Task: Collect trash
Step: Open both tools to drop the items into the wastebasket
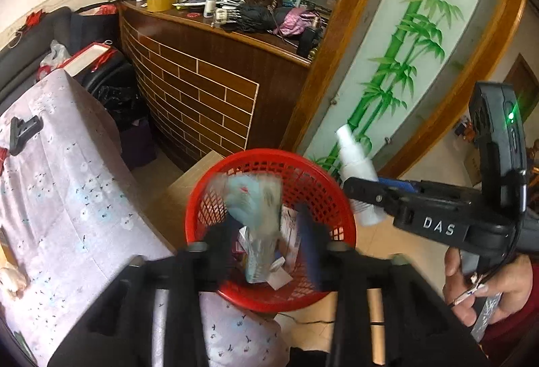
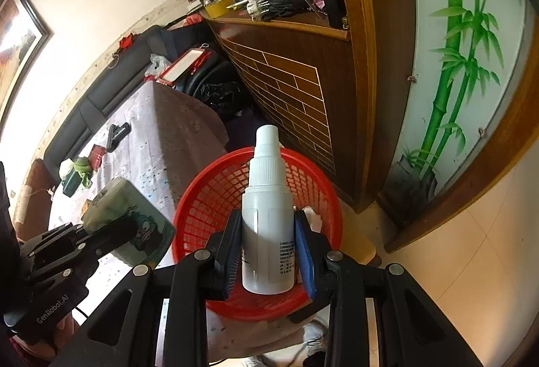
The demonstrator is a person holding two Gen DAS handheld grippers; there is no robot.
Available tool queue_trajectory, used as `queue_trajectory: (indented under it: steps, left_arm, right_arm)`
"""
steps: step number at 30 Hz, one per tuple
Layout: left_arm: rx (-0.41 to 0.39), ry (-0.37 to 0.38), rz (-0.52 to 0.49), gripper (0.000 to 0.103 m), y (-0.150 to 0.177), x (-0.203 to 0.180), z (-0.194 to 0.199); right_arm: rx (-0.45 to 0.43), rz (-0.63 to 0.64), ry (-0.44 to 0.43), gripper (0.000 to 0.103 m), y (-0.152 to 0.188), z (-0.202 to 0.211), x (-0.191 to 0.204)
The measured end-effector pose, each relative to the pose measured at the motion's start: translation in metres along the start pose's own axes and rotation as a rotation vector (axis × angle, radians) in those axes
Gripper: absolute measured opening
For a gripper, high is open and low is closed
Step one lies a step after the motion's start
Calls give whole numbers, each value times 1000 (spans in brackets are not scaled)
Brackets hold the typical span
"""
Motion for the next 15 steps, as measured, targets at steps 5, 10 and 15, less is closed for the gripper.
queue_trajectory:
  steps: [5, 10, 15]
  left_arm:
    - [-33, -40, 44, 48, 1, 19, 13]
    - [-50, -141, 95, 52, 18, 57, 33]
    - [-62, -213, 141, 55, 41, 97, 58]
  right_arm:
    - [-4, -1, 2, 39, -4, -3, -2]
    - [3, 1, -12, 40, 1, -3, 6]
    - [33, 69, -76, 40, 10, -11, 51]
Point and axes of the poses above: each gripper's, at about its wrist camera, not at the fingertips, and z roughly against the way its jaws point, x to its left, y to its underside, the point moved 9 cm from there along -z, roughly the way its jaws point, and after that the axes turned 11 degrees about z, right-handed, at the moved point
